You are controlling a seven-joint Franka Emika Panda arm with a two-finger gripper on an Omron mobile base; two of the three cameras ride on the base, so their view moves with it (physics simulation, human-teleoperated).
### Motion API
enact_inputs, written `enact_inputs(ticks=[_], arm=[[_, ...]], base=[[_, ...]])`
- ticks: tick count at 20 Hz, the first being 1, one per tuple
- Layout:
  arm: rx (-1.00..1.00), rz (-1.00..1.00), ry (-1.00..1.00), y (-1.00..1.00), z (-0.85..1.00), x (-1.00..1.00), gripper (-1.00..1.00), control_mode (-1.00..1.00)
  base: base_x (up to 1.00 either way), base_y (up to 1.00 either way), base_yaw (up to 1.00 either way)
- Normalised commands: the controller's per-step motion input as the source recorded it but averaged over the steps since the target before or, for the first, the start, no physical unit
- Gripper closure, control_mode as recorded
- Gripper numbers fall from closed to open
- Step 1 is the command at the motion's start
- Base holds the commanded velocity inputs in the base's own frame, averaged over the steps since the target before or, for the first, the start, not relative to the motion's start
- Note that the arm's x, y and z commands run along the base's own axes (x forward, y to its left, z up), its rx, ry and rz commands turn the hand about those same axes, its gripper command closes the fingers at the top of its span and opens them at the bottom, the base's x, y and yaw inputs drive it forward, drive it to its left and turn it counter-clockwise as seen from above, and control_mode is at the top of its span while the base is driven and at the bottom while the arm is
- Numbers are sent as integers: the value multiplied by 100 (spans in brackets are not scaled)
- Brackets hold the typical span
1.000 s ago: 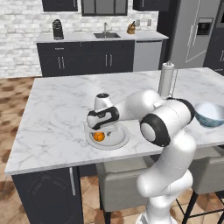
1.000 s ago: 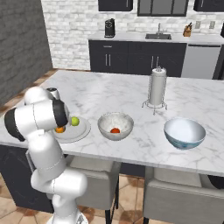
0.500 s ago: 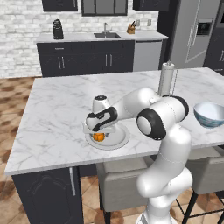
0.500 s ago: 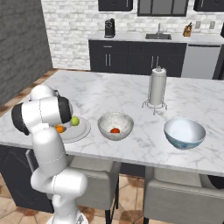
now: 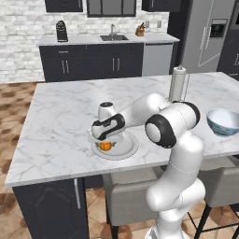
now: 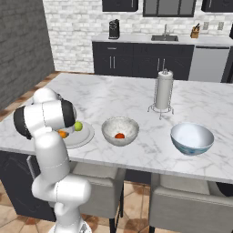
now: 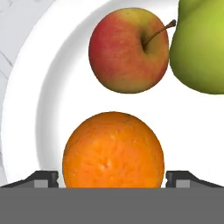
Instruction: Take the fruits from the plate on the dining counter and place two fruits in each bowl.
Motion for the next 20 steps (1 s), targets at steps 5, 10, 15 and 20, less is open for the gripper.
enact_inputs(ticks=[5,10,15,20], arm=[[0,-4,10,3,-8,-10,100,-100],[0,0,0,-14,28,-5,100,-100],[2,0,-1,-24,84,-17,100,-100],[9,0,1,-55,76,-23,100,-100]], base=[[0,0,0],[0,0,0],[0,0,0],[0,0,0]])
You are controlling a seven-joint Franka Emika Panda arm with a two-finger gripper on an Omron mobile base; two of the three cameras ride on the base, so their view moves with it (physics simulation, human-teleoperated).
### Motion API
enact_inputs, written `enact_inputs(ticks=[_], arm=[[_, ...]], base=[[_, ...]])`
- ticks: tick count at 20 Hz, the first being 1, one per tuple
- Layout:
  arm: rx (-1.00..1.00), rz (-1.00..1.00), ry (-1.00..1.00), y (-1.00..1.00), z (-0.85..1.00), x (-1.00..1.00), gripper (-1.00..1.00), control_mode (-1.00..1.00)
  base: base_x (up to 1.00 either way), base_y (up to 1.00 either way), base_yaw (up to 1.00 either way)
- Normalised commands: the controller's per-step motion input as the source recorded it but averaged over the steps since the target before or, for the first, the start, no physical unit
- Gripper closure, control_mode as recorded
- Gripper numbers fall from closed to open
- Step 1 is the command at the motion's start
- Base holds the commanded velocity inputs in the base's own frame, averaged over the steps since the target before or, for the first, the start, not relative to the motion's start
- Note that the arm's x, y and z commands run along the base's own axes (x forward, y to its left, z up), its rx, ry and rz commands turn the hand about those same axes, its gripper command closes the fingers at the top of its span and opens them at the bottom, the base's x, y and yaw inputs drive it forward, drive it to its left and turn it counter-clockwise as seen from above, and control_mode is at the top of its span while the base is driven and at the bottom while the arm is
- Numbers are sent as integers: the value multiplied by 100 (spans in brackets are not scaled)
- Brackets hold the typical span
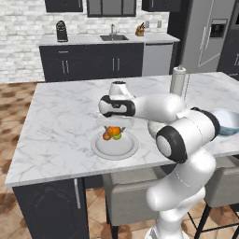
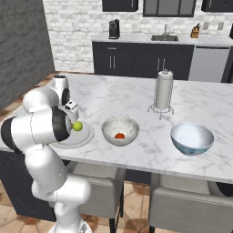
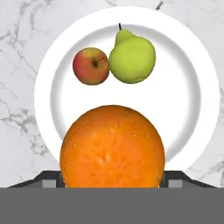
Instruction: Take the fruits from the plate on the dining counter and place two fruits in each bowl.
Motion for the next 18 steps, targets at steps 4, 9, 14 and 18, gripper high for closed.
enact_inputs(ticks=[4,9,14,18], arm=[[0,0,1,-89,52,-8,100,-100],[0,0,0,-98,40,-1,100,-100],[-5,0,2,-100,27,4,100,-100],[-11,0,1,-99,3,4,100,-100]], base=[[0,0,0],[0,0,0],[0,0,0],[0,0,0]])
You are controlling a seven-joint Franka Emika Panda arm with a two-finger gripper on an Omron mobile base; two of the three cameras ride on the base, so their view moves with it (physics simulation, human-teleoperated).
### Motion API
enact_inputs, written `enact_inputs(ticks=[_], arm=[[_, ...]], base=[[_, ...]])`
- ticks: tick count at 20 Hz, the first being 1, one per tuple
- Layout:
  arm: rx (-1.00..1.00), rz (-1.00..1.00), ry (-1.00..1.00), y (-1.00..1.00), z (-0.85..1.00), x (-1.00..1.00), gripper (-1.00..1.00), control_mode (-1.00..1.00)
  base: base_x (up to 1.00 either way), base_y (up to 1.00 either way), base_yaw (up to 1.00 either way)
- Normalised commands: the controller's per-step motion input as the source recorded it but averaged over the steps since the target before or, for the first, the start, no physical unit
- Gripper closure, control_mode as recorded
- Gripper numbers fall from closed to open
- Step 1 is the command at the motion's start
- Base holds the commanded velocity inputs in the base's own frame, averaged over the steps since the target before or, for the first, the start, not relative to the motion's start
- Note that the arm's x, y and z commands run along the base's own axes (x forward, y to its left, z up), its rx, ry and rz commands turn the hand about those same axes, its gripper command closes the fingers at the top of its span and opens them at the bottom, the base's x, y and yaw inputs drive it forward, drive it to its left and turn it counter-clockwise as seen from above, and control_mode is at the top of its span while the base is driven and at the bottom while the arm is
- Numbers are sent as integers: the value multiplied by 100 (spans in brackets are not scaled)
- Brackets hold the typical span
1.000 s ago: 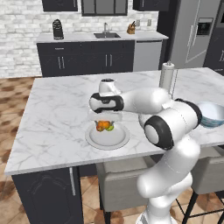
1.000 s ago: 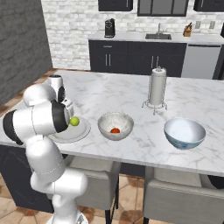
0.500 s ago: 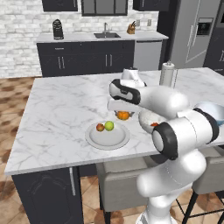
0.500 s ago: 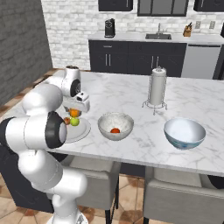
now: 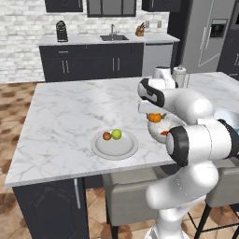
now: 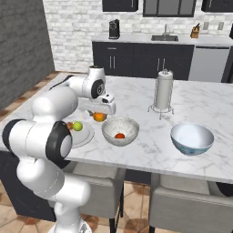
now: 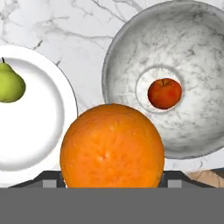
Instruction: Take the fruits from the plate on the dining counter and place two fruits in each bowl.
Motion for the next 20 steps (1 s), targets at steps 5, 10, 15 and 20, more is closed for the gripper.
enact_inputs(ticks=[5,10,15,20], arm=[[-13,0,0,-85,-9,11,100,-100],[-7,-6,-2,-53,-28,23,100,-100],[0,-3,0,-21,-18,44,100,-100],[0,-1,0,-1,-22,15,100,-100]], base=[[0,0,0],[0,0,0],[0,0,0],[0,0,0]])
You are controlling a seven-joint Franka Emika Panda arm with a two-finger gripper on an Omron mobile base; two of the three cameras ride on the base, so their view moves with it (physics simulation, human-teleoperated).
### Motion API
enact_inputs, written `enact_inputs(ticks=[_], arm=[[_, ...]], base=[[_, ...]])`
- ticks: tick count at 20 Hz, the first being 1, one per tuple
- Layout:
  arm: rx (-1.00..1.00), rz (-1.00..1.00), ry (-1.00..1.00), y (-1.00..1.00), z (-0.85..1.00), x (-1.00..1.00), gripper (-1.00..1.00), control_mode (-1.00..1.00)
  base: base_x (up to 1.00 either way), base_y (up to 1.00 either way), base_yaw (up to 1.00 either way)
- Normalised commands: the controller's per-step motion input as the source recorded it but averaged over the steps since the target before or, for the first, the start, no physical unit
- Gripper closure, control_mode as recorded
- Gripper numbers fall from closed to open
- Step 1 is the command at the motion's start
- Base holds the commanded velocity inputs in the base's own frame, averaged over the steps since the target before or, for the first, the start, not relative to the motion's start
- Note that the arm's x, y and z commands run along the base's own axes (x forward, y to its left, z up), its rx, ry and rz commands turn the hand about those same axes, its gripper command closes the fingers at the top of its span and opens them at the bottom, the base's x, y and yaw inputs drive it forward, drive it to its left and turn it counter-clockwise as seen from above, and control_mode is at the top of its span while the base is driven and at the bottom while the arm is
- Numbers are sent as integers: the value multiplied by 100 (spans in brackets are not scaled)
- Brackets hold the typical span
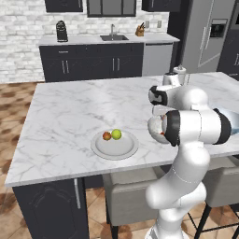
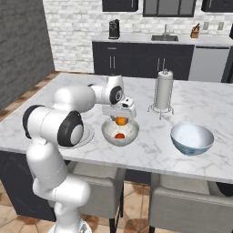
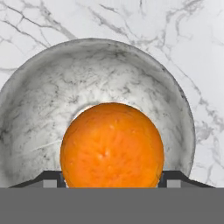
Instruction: Take the fruits from the plate on the dining counter and place two fruits in each bowl.
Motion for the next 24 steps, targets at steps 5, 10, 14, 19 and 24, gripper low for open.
enact_inputs(ticks=[5,10,14,19,24], arm=[[0,-3,-1,0,-32,9,100,-100],[0,-3,-3,0,-31,12,100,-100],[0,0,-3,0,-26,10,100,-100],[0,0,-5,0,-30,19,100,-100],[0,0,-3,0,-21,12,100,-100]], base=[[0,0,0],[0,0,0],[0,0,0],[0,0,0],[0,0,0]])
